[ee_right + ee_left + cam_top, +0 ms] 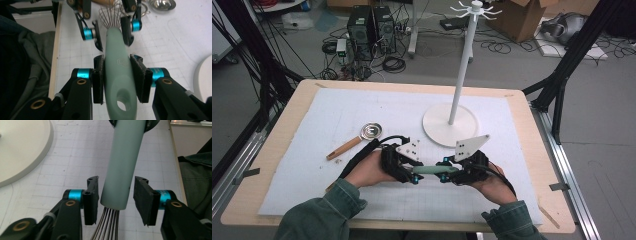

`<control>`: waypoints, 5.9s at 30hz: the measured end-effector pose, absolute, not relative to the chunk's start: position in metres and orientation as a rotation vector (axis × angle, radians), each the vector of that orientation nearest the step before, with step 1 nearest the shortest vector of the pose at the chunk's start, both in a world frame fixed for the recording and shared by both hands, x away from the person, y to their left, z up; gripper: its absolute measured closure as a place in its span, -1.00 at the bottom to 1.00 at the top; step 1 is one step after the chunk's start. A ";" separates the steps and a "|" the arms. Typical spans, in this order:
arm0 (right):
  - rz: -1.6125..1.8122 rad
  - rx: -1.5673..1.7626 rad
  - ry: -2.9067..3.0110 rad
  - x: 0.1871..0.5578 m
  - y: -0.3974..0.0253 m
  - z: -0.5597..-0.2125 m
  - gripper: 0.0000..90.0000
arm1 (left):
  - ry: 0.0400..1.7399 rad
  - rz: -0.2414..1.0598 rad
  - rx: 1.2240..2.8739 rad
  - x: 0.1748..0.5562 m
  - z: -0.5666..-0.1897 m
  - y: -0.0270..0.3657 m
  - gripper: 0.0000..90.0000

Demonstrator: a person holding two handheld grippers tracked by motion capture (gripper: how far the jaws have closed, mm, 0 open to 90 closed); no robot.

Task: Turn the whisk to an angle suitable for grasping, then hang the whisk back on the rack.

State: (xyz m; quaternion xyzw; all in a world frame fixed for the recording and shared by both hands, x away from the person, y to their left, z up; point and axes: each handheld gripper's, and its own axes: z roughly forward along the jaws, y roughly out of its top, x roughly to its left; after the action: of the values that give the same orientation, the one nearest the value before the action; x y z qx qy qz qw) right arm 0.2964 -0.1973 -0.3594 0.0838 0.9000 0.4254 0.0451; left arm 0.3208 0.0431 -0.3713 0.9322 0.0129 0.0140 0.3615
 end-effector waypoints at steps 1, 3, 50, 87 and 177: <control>1.307 0.254 2.746 0.296 -0.197 -0.358 0.46 | 0.037 0.038 2.399 0.321 -0.371 0.043 0.34; 1.323 0.253 2.738 0.297 -0.196 -0.357 0.46 | 0.050 0.048 2.397 0.321 -0.369 0.044 0.41; 1.842 0.586 2.430 0.321 -0.145 -0.308 0.47 | 0.270 0.199 2.124 0.319 -0.319 0.087 0.52; 1.772 0.589 2.272 0.308 -0.122 -0.289 0.41 | 0.471 0.252 1.849 0.303 -0.312 0.098 0.53; 1.774 0.575 2.423 0.361 -0.189 -0.274 0.50 | 0.679 0.391 1.804 0.285 -0.337 0.236 -0.53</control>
State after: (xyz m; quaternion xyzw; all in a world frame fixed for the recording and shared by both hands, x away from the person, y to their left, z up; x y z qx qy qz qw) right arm 0.3607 -0.1893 -0.2737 0.1879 0.7918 0.5796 0.0419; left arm 0.2854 0.2359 -0.3369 0.7635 0.2872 0.1654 0.5542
